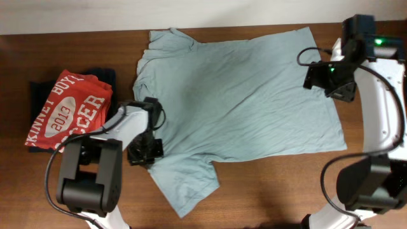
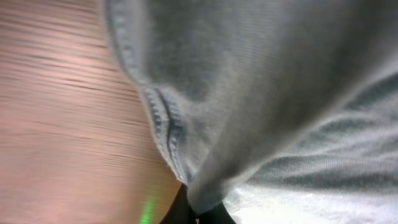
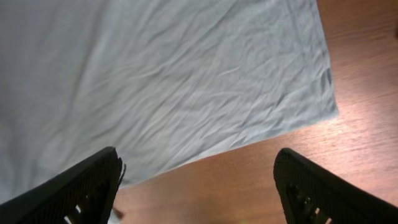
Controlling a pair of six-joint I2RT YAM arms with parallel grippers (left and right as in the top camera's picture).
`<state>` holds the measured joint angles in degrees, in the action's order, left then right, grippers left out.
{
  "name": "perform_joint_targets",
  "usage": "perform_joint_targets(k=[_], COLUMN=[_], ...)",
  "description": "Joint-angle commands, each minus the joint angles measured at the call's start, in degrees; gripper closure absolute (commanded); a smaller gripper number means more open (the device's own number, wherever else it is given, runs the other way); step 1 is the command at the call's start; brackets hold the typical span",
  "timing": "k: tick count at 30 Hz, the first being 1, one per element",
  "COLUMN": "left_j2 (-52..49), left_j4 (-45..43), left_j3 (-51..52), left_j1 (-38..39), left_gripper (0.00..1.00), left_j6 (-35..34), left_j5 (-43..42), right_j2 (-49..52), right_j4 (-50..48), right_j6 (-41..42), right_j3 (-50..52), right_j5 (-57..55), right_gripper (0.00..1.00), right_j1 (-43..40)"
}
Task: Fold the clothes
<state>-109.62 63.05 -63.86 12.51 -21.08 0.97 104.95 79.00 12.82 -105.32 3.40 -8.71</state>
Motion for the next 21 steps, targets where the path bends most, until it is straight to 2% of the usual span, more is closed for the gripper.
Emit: perform_joint_targets(k=[1, 8, 17, 18, 21], left_j2=[-2.19, -2.16, -1.92, -1.73, -0.28], left_j4=[0.09, 1.51, 0.79, 0.94, 2.36], left_j3=[1.36, 1.36, 1.09, 0.61, -1.66], left_j1=[-3.76, -7.65, -7.41, -7.43, -7.41], left_gripper=[0.99, 0.99, 0.99, 0.96, 0.78], left_j6=[-1.16, 0.15, 0.83, 1.44, 1.44], left_j5=[7.76, 8.66, 8.94, 8.94, 8.94], right_j2=[0.33, 0.33, 0.35, 0.35, 0.33], right_j4=[-1.84, -2.69, -3.04, -3.21, -3.87], right_j6=[-0.35, 0.09, 0.04, 0.04, 0.07], right_j3=[2.49, 4.17, 5.29, 5.38, 5.35], right_j5=[-0.9, 0.48, 2.4, 2.62, 4.59], right_gripper=[0.18, 0.16, 0.14, 0.14, 0.14], right_j1=[-0.44, -5.75, -8.98, -8.98, -9.35])
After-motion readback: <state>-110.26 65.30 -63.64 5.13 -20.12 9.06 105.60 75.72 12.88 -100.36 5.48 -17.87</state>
